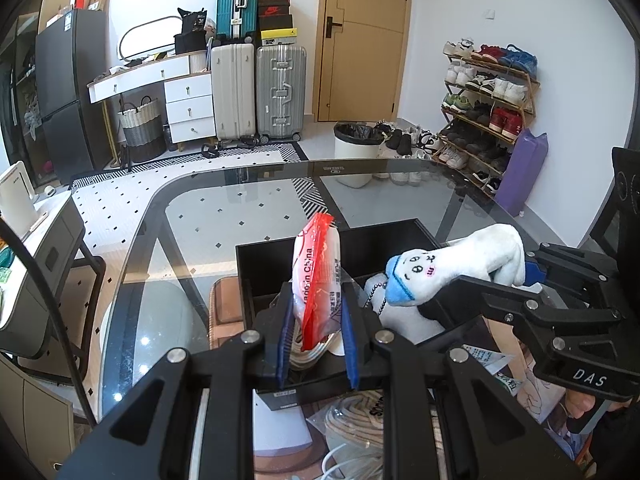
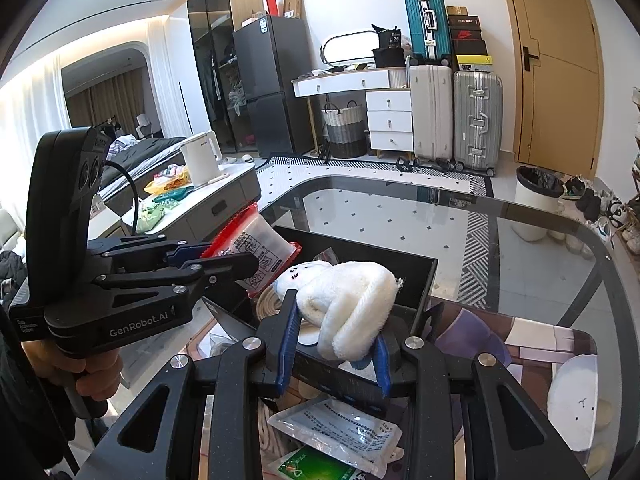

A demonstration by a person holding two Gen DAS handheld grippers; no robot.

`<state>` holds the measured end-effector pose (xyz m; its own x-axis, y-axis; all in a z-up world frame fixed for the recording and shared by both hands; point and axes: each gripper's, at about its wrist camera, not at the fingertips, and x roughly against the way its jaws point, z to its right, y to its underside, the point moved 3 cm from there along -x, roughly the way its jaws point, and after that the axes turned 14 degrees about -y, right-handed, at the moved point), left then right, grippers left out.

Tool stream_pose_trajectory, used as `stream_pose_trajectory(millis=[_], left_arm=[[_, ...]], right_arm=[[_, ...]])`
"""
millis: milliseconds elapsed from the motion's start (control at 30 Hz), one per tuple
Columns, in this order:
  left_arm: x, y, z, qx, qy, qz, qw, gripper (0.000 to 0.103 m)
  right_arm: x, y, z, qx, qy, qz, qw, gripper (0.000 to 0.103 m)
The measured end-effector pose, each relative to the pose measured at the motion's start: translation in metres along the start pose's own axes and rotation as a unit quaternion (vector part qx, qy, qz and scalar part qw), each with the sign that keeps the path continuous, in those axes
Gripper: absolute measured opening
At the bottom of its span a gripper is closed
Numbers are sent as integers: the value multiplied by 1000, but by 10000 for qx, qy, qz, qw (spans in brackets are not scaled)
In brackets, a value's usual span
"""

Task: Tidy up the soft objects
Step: 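Open right gripper dropping plush into black box while left gripper releases red packet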

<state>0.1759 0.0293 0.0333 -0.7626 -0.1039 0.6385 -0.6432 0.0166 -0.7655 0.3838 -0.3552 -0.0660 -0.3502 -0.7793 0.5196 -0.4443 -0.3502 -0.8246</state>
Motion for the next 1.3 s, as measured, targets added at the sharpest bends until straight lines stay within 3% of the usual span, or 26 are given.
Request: stream_pose_trajectory(millis=[800, 1300], left_arm=[[-21, 0, 13, -199, 51, -126, 9997, 19], [-34, 7, 16, -342, -46, -275, 9990, 20]], right_arm=[[-24, 3, 12, 77, 47, -225, 9997, 32], [-48, 9, 19, 222, 96, -608, 9979, 32]])
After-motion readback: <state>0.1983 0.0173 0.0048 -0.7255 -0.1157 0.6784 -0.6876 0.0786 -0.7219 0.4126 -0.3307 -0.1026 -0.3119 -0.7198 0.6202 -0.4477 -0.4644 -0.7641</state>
